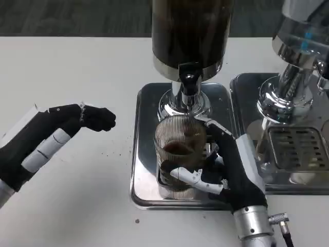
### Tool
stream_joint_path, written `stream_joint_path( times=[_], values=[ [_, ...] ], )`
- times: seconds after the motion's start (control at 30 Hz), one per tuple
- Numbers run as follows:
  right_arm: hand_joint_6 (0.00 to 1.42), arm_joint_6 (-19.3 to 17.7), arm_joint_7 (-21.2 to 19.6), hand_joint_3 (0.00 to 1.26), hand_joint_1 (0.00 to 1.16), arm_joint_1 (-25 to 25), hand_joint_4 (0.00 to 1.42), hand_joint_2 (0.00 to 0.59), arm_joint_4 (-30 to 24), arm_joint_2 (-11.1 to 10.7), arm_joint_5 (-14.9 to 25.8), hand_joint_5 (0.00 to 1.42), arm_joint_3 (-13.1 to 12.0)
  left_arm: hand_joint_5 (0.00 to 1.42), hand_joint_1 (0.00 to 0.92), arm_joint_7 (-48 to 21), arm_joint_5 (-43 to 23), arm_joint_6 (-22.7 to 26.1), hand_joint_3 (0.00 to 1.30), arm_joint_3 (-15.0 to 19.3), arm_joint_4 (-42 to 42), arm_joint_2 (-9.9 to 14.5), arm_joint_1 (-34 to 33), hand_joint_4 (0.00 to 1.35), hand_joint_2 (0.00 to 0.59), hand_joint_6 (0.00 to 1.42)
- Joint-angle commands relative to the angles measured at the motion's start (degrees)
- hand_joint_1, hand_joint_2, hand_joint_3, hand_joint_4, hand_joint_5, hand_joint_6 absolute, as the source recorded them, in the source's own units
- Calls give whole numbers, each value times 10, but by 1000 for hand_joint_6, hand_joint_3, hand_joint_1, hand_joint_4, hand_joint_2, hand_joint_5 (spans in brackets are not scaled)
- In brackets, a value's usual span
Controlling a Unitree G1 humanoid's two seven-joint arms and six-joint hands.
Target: Grasp the cup under the faucet to collect the drink, then remove the cup.
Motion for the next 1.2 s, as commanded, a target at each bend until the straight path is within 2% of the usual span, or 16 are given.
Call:
stream_joint_path(
  times=[0.03, 0.3, 0.6, 0.97, 1.2],
  values=[
    [1134, -16, -36, 533, 754, 20, 644, 208, -2, 0, -8, 772, -6, 436, 0, 1, 7, 6, 496, -4, 0, 1, 4, 456, 159, 413],
    [1185, -31, -72, 568, 753, 46, 679, 208, -40, -4, -15, 807, -20, 436, 0, -1, 8, 8, 492, -7, 5, -2, -1, 456, 166, 413],
    [1196, -30, -84, 587, 742, 85, 698, 215, -109, -4, -21, 824, -38, 436, 0, -5, 12, 9, 491, -12, 15, -6, -12, 456, 173, 413],
    [1200, -17, -63, 599, 736, 158, 698, 213, -222, -14, -19, 824, -58, 427, 0, -2, 23, -8, 484, -26, 19, -9, -16, 450, 181, 413],
    [1201, -12, -35, 614, 732, 212, 713, 213, -293, -22, -10, 834, -72, 330, 0, 9, 51, -53, 402, -36, 9, -2, -12, 337, 160, 345]
  ],
)
